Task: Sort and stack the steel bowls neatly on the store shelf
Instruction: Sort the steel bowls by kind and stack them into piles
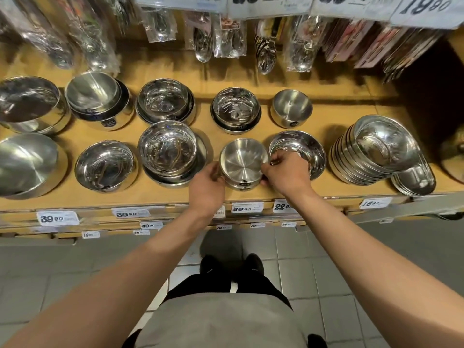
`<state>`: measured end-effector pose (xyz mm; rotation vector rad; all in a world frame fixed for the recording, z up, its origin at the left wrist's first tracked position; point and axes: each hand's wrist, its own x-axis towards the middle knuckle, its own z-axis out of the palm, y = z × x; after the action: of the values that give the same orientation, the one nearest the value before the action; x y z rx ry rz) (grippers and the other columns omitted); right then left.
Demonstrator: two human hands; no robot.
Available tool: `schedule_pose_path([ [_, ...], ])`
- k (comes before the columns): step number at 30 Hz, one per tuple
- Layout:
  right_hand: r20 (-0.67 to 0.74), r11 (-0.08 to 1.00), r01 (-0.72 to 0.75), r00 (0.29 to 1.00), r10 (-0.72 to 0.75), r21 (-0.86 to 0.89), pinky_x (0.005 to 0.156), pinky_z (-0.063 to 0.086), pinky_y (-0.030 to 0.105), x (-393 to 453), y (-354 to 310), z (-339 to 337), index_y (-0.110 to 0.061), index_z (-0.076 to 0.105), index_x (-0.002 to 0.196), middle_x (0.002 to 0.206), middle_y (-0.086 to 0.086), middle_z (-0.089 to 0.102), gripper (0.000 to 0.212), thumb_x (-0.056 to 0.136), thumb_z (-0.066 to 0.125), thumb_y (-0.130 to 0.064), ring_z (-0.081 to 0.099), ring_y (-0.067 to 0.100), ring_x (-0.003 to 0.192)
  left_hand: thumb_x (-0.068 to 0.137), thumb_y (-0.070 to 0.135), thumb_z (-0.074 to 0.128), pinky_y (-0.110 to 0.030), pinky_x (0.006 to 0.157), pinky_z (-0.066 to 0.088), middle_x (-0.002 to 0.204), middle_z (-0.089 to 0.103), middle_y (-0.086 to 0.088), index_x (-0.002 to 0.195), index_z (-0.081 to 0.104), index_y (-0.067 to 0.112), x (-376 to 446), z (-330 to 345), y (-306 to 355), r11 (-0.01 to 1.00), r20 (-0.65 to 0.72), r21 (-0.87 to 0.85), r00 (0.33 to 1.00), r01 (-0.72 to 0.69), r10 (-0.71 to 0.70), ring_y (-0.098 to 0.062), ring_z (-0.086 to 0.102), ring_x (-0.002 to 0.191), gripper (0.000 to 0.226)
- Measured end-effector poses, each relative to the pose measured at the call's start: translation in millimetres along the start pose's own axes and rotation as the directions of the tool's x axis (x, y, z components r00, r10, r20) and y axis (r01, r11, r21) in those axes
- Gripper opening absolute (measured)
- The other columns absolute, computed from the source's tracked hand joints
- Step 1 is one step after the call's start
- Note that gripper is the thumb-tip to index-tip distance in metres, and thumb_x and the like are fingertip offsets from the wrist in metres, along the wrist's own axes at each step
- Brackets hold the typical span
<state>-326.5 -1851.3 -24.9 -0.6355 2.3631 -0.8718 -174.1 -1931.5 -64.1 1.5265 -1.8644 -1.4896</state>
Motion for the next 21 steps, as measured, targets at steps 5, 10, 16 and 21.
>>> schedule_pose_path([
  [5,-0.013,0.993,0.049,0.999,-0.050,-0.104,0.057,0.048,0.012,1,2,4,-0.017,0.063,0.074,0.054,-0.011,0.062,0.018,0.088,0.073,-0.024,0.064,0.003,0.055,0.099,0.003,0.054,-0.032,0.107,0.048,0.126,0.071,-0.003,0.138,0.062,0.012,1,-2,2,1.000,-0.022,-0.024,1.000,0.009,-0.010,-0.018,0.063,0.119,0.041],
  [10,-0.055,0.978,0.093,0.993,-0.105,-0.187,0.070,0.035,0.023,2,5,6,-0.009,0.067,0.119,0.096,0.007,0.073,0.035,0.089,0.073,-0.026,0.063,0.021,0.092,0.103,0.017,0.048,-0.043,0.104,0.051,0.119,0.074,-0.002,0.128,0.069,0.015,-3,-5,6,0.995,-0.048,-0.097,0.999,-0.019,0.014,-0.021,0.066,0.113,0.033],
  [16,-0.049,0.981,0.143,0.987,-0.151,-0.129,0.054,0.034,0.010,1,6,9,-0.010,0.067,0.120,0.085,0.010,0.076,0.032,0.091,0.073,-0.023,0.057,0.001,0.060,0.102,0.026,0.055,-0.042,0.103,0.051,0.120,0.073,-0.006,0.132,0.066,0.010,-2,-7,11,0.998,-0.040,-0.061,0.999,-0.024,0.022,-0.023,0.066,0.113,0.035],
  [21,-0.055,0.976,0.163,0.984,-0.172,-0.145,0.059,0.032,0.015,-1,4,7,-0.010,0.068,0.125,0.095,0.010,0.076,0.036,0.092,0.072,-0.023,0.053,0.009,0.068,0.102,0.024,0.058,-0.039,0.104,0.050,0.122,0.072,-0.003,0.137,0.062,0.009,-3,-7,10,0.999,-0.055,-0.036,0.998,-0.026,0.024,-0.019,0.065,0.113,0.038],
])
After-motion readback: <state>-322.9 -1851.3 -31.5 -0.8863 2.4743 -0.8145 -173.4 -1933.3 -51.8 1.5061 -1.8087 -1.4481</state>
